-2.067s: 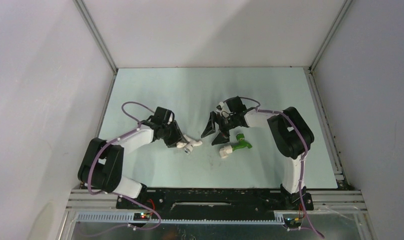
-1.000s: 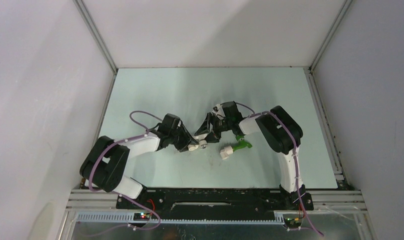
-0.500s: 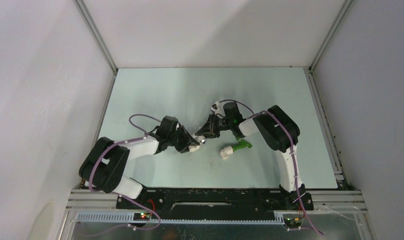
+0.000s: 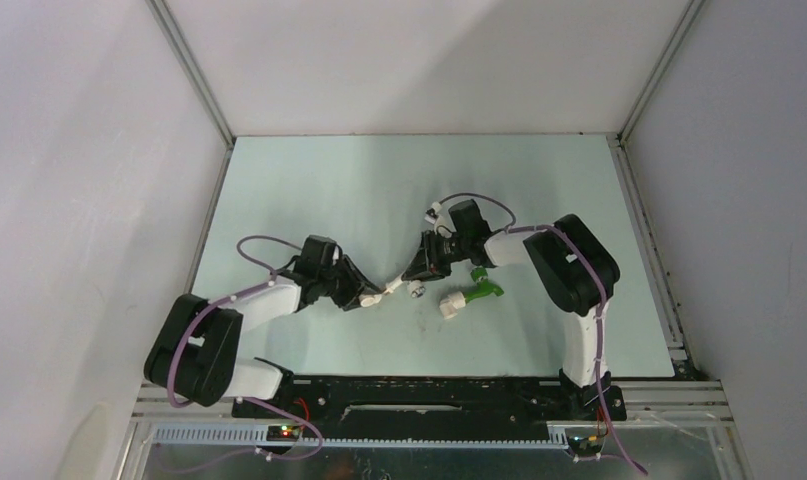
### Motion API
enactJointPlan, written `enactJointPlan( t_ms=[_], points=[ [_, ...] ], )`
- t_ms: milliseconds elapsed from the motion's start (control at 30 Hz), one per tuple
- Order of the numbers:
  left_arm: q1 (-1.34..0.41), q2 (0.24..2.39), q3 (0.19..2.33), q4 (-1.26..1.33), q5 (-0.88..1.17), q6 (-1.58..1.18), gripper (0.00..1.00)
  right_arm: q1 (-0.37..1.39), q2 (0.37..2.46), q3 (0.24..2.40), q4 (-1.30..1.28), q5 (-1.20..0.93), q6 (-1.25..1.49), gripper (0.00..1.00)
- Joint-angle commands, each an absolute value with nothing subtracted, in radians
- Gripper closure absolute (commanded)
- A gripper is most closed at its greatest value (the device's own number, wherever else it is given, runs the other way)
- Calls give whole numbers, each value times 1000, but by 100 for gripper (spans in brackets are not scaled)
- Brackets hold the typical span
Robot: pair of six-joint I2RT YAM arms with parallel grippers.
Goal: Install the water faucets
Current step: Pick up the water faucet from the center of the board.
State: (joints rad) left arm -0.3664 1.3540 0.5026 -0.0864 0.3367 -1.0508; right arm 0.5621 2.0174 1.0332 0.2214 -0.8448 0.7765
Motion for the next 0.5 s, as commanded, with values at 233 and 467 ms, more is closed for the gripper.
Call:
enactJointPlan(
  t_ms=[233,467],
  points=[
    [-361,1477,598,-160,271,-976,100,556,2123,1042,209,-885,820,48],
    [-447,1533,628,-106,266,-1063,100,572,2174,1041,332,-941,920,46]
  ],
)
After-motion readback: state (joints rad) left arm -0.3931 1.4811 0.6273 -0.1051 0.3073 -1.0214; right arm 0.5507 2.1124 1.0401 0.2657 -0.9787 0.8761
